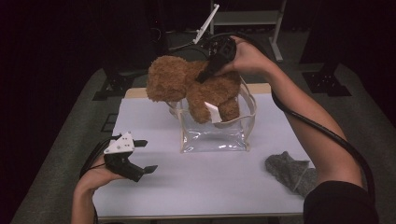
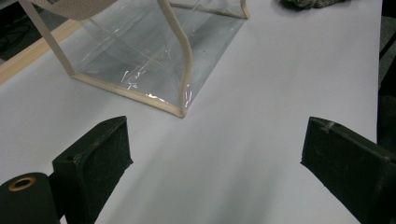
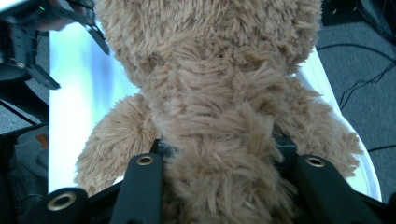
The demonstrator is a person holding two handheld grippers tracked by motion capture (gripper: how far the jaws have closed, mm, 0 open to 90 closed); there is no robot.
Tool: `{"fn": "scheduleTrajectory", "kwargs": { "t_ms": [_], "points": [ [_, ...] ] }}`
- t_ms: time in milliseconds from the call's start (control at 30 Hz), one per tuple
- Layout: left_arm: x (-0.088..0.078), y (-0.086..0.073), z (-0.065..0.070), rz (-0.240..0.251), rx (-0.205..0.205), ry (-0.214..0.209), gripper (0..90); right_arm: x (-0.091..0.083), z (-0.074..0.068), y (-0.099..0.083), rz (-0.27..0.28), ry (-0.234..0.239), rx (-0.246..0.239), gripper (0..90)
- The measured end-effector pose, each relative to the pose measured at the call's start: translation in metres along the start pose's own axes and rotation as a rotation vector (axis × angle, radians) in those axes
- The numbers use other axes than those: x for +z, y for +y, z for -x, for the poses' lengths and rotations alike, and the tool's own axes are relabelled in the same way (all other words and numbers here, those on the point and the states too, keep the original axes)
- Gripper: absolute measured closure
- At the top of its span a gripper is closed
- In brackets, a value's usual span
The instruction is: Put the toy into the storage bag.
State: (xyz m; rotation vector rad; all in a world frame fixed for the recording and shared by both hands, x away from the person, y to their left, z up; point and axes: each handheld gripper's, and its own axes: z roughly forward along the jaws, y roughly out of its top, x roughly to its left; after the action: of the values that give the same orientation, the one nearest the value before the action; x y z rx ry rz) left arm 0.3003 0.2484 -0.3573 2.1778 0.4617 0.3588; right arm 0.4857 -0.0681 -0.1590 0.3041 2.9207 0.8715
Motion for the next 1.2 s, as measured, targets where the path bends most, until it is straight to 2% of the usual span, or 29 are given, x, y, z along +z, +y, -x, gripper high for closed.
{"fn": "scheduleTrajectory", "kwargs": {
  "t_ms": [200, 367, 667, 900, 1133, 1200],
  "points": [
    [-0.001, 0.0, 0.0, -0.001, -0.001, 0.003, 7.2, 0.003, 0.013, -0.017, -0.011, -0.012, 0.031, 59.4],
    [0.0, 0.0, 0.0, -0.002, 0.001, 0.001, 7.3, -0.003, 0.023, -0.028, 0.009, -0.042, 0.076, 59.4],
    [0.0, 0.0, 0.0, -0.006, 0.002, -0.001, 7.3, -0.015, 0.037, -0.038, 0.01, -0.079, 0.126, 59.5],
    [0.0, -0.001, 0.001, -0.006, 0.002, -0.001, 7.3, -0.022, 0.05, -0.044, 0.041, -0.098, 0.178, 59.4],
    [0.002, 0.0, 0.002, -0.008, 0.003, -0.005, 7.3, -0.027, 0.056, -0.049, 0.059, -0.116, 0.213, 59.4],
    [0.002, 0.0, 0.002, -0.009, 0.002, -0.007, 7.3, -0.026, 0.055, -0.05, 0.054, -0.113, 0.205, 59.4]
  ]
}}
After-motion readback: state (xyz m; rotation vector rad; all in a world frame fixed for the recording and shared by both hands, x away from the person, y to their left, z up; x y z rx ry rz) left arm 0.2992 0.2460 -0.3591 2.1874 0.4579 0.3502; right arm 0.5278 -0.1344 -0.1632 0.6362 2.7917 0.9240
